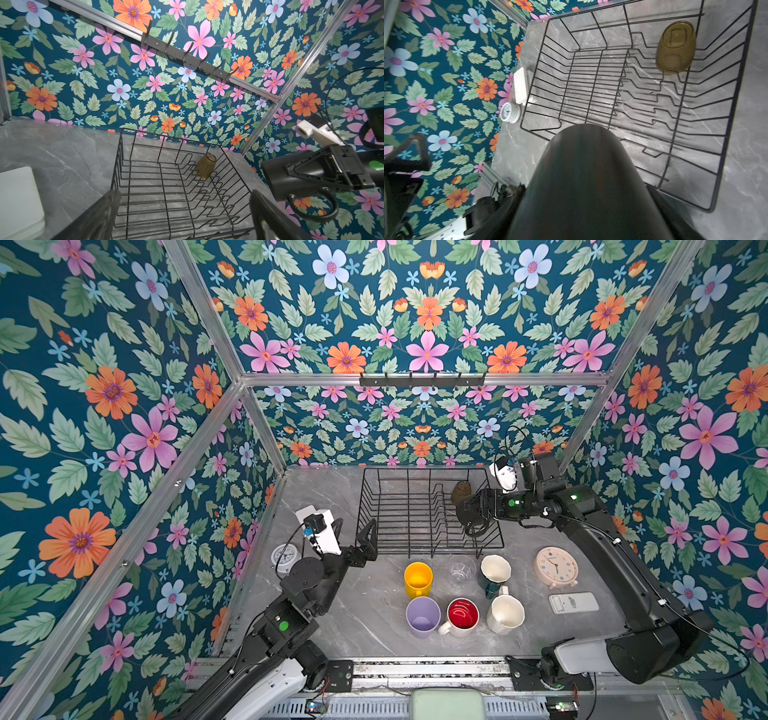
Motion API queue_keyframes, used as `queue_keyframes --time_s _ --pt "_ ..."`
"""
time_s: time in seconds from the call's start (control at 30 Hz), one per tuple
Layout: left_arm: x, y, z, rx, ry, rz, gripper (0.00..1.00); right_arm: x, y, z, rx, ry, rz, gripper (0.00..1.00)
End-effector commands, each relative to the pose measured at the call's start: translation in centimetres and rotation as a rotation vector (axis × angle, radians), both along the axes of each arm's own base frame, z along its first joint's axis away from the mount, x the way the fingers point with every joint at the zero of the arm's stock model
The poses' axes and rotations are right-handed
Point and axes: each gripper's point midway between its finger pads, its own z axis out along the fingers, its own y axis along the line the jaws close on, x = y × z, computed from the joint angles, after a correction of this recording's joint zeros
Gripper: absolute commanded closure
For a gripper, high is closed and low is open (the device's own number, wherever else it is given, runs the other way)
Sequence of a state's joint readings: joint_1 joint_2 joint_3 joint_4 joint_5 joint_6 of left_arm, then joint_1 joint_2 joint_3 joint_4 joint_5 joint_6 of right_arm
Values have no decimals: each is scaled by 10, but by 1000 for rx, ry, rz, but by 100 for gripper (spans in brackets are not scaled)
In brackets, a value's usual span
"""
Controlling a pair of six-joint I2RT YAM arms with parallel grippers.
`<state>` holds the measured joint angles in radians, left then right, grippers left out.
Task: Load the cups into the dish rack
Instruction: 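Carry the black mug over the rack with the right gripper while the left arm withdraws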
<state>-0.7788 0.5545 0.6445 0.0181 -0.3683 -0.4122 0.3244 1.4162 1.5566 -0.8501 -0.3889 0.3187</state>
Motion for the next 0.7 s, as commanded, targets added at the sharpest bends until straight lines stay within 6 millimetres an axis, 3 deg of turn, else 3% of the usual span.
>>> queue_keyframes --time_s 0.0,0.4,0.43,0.67 --pt "-3 14 -10 -14 44 50 0 17 -4 1 -68 -56 4 100" --pt "-16 28 -9 -12 87 59 0 62 3 -12 -205 -76 15 100" --pt "-17 29 -9 -15 89 57 0 69 7 -26 -231 -51 31 100" --pt "-24 37 -9 -41 96 63 0 90 24 -46 -316 -46 142 100"
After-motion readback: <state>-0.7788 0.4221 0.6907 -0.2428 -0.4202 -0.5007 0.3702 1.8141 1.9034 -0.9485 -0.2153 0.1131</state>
